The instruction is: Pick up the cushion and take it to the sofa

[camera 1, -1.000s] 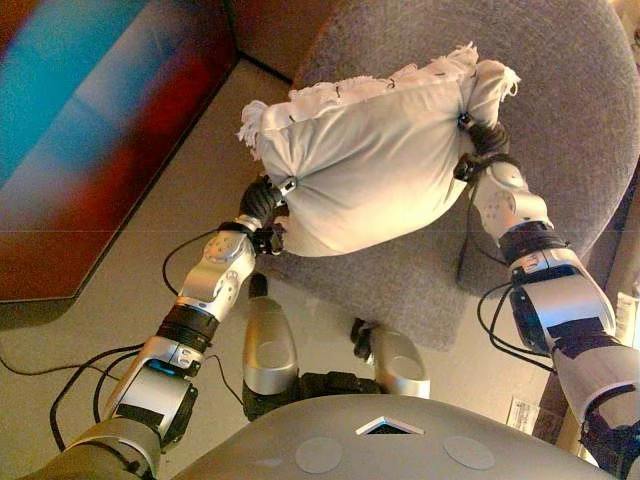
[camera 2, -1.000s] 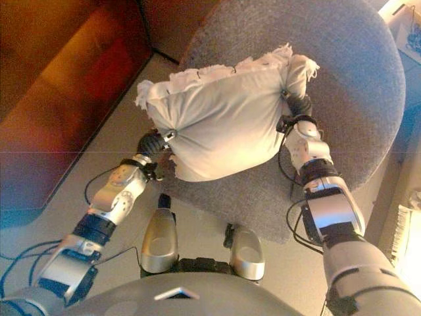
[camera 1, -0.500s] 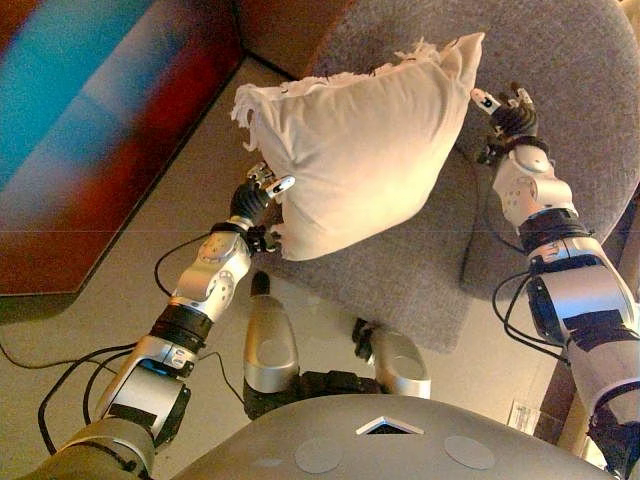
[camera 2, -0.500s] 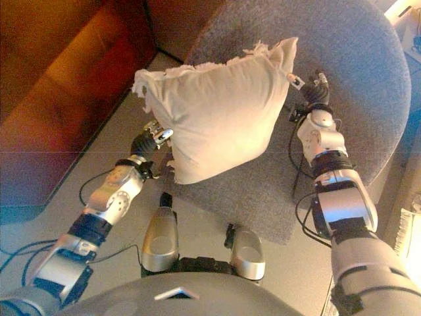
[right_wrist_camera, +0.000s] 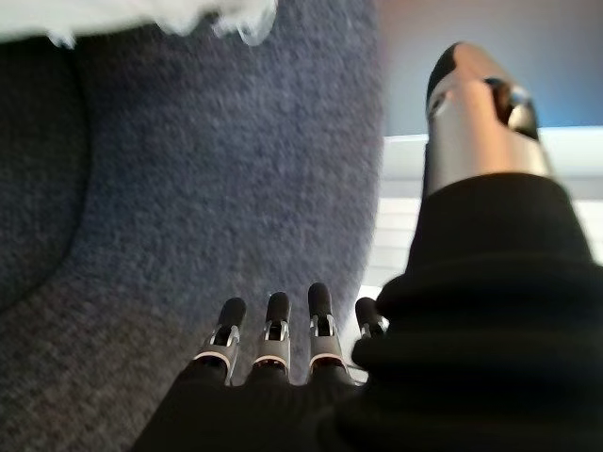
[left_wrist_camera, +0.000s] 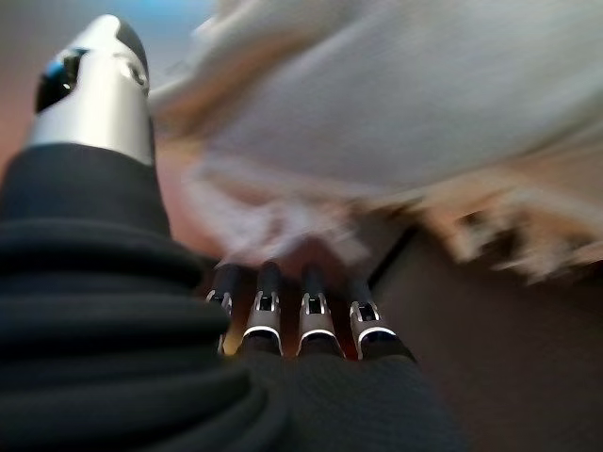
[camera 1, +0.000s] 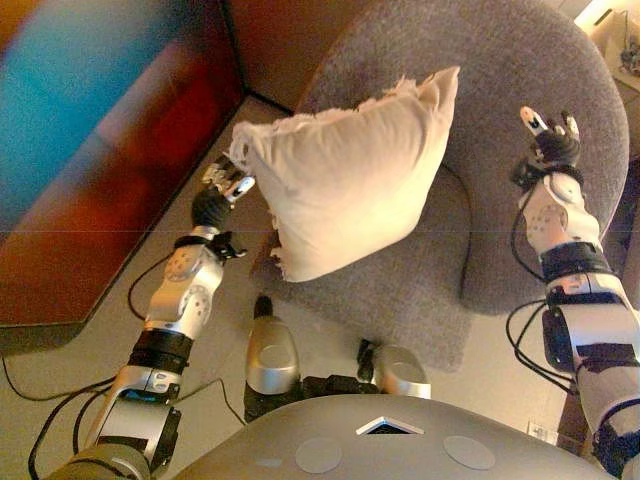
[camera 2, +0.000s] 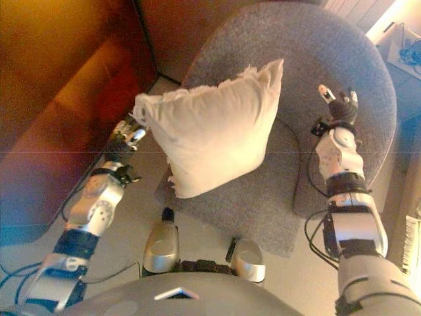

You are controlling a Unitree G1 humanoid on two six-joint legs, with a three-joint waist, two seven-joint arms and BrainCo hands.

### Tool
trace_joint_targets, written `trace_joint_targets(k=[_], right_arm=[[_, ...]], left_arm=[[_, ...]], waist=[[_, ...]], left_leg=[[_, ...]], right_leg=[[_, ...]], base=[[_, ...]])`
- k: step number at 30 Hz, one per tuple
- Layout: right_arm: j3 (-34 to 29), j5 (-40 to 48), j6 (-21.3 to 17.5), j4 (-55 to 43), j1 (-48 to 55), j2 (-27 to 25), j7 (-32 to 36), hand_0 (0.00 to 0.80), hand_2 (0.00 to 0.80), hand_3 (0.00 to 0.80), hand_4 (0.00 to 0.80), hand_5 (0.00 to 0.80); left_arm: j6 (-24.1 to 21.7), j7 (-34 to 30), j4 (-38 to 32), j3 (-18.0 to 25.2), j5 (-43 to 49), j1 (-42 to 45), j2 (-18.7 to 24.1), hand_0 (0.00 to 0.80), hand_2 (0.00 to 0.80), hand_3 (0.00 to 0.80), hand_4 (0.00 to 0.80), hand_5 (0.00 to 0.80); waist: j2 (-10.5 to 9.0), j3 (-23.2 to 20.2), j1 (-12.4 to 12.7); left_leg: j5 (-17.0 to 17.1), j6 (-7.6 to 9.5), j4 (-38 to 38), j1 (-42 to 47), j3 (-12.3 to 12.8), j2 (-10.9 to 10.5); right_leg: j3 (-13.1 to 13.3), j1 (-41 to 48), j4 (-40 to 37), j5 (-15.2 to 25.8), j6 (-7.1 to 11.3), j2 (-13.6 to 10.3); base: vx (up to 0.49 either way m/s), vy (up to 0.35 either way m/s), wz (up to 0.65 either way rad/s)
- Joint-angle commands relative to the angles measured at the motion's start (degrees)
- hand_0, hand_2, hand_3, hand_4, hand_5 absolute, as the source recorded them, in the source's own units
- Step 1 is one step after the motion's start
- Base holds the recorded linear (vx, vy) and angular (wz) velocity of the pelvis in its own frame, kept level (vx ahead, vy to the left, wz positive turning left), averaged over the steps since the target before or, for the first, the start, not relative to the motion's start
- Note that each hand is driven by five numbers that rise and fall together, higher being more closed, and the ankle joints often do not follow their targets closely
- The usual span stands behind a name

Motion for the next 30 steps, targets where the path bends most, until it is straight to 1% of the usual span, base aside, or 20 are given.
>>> trace_joint_targets(k=[1,6,9,11,14,15,16,20,22,26,30], right_arm=[[-2.9,-0.06,-4.18,-4.25,6.27,-1.94,4.42,0.0,0.0,0.0,0.0,0.0],[-5.16,-0.05,-5.5,-7.53,12.55,0.4,8.28,0.0,0.0,0.0,0.0,0.0],[-5.97,0.95,-7.03,-9.6,14.59,2.23,9.88,0.0,0.0,0.0,0.0,0.0],[-6.19,0.27,-8.58,-12.8,16.63,4.5,10.94,0.0,0.0,0.0,0.0,0.0],[-5.36,1.33,-9.91,-17.49,18.89,8.02,14.43,0.0,0.0,0.0,0.0,0.0],[-5.21,2.05,-10.06,-17.99,19.21,8.48,15.36,0.0,0.0,0.0,0.0,0.0],[-4.39,3.48,-10.65,-20.22,20.41,10.73,17.56,0.0,0.0,0.0,0.0,0.0],[-2.71,7.78,-12.59,-22.74,22.96,15.43,23.43,0.0,0.0,0.0,0.0,0.0],[-1.53,9.29,-13.01,-23.89,24.32,17.64,24.35,0.0,0.0,0.0,0.0,0.0],[0.5,10.16,-13.26,-25.87,26.59,20.21,25.0,0.0,0.0,0.0,0.0,0.0],[3.2,7.51,-13.18,-27.91,27.9,20.56,25.79,0.0,0.0,0.0,0.0,0.0]], left_arm=[[-4.49,-2.93,-3.05,2.74,-0.02,4.21,0.82,0.0,0.0,0.0,0.0,0.0],[-5.25,-5.04,-3.61,6.13,0.19,7.02,-0.38,0.0,0.0,0.0,0.0,0.0],[-5.52,-6.52,-4.19,6.98,0.93,7.9,-0.73,0.0,0.0,0.0,0.0,0.0],[-5.86,-8.0,-5.08,7.31,0.58,8.88,-1.15,0.0,0.0,0.0,0.0,0.0],[-6.48,-9.77,-6.07,7.62,-1.04,9.67,-2.17,0.0,0.0,0.0,0.0,0.0],[-6.75,-10.41,-6.08,7.66,-1.44,9.75,-2.27,0.0,0.0,0.0,0.0,0.0],[-7.04,-11.4,-6.72,7.92,-2.59,10.14,-3.07,0.0,0.0,0.0,0.0,0.0],[-7.55,-13.02,-7.53,7.83,-5.3,10.66,-4.61,0.0,0.0,0.0,0.0,0.0],[-8.82,-12.81,-8.27,7.23,-3.69,11.09,-5.03,0.0,0.0,0.0,0.0,0.0],[-10.07,-11.56,-9.22,6.84,-4.23,11.74,-5.64,0.0,0.0,0.0,0.0,0.0],[-11.75,-10.26,-9.69,6.04,-3.52,11.54,-5.58,0.0,0.0,0.0,0.0,0.0]], waist=[[-1.27,-5.8,-0.64],[-1.27,-6.18,-1.23],[-1.17,-6.29,-1.61],[-0.94,-6.25,-1.93],[-0.85,-6.23,-2.58],[-0.89,-6.27,-2.67],[-0.87,-6.17,-3.09],[-0.93,-6.13,-4.07],[-0.92,-6.14,-4.49],[-0.94,-6.23,-5.45],[-0.66,-6.1,-6.22]], left_leg=[[0.06,-1.93,1.45,-0.52,1.73,3.49],[0.46,-1.3,-0.77,1.06,2.81,2.5],[0.24,-1.17,-0.96,1.43,3.36,2.27],[0.03,-0.97,-1.07,1.58,3.65,2.06],[0.03,-0.62,-1.9,2.13,4.44,1.62],[0.06,-0.57,-2.11,2.26,4.59,1.53],[-0.09,-0.38,-2.44,2.63,5.04,1.21],[-0.34,0.19,-3.42,3.25,6.03,0.42],[-0.38,0.52,-3.83,3.36,6.15,-0.04],[-0.9,1.07,-3.75,3.59,6.44,-0.62],[-1.07,1.42,-3.74,3.63,6.73,-1.03]], right_leg=[[1.97,-0.14,1.15,-1.04,4.76,-4.42],[1.29,-0.53,0.38,-0.22,4.82,-4.59],[1.22,-0.79,0.01,0.1,4.82,-4.58],[1.2,-1.03,-0.26,0.4,4.93,-4.69],[0.93,-1.46,-1.15,1.24,5.14,-4.72],[0.9,-1.5,-1.33,1.38,5.16,-4.71],[0.8,-1.89,-1.93,1.98,5.18,-4.61],[0.67,-2.98,-2.71,3.06,5.37,-4.36],[1.02,-3.53,-2.61,3.17,5.33,-4.05],[2.05,-4.34,-2.31,2.98,5.03,-3.6],[2.92,-4.86,-2.26,2.96,4.8,-3.31]], base=[[-0.021,0.078,-0.02],[-0.048,0.065,-0.05],[-0.059,0.051,0.01],[-0.078,0.062,0.0],[-0.09,0.054,-0.06],[-0.088,0.047,-0.01],[-0.082,0.044,-0.03],[-0.107,0.042,-0.05],[-0.086,0.023,-0.1],[-0.057,0.024,-0.11],[-0.045,0.024,-0.11]])
